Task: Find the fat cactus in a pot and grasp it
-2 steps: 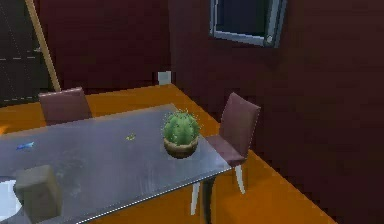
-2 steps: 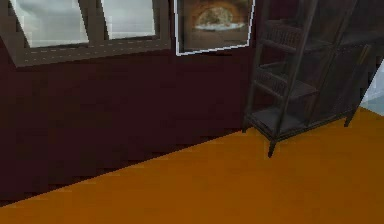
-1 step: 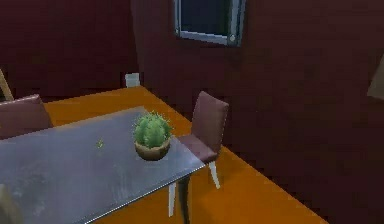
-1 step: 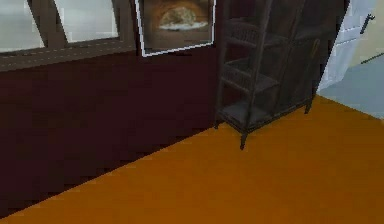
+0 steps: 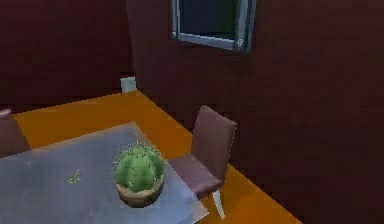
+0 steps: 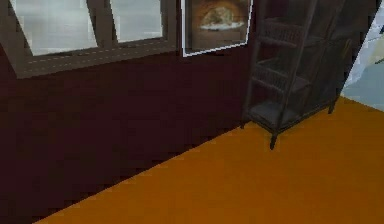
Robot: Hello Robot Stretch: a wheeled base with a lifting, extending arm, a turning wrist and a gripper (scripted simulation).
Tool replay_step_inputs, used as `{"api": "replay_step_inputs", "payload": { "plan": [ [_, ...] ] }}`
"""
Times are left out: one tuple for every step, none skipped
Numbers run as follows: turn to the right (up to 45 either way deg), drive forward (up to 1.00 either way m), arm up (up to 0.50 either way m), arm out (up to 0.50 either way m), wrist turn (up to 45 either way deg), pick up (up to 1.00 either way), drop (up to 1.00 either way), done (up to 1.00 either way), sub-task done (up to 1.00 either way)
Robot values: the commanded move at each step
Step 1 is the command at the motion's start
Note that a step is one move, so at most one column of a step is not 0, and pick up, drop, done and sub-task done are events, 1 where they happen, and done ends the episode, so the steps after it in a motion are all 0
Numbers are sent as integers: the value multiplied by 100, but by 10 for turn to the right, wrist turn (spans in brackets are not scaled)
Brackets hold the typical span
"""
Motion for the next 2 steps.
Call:
{"api": "replay_step_inputs", "payload": {
  "plan": [
    [-150, 0, 0, 0, 0, 0, 0, 0, 0],
    [0, 10, 0, 0, 0, 0, 0, 0, 0]
  ]
}}
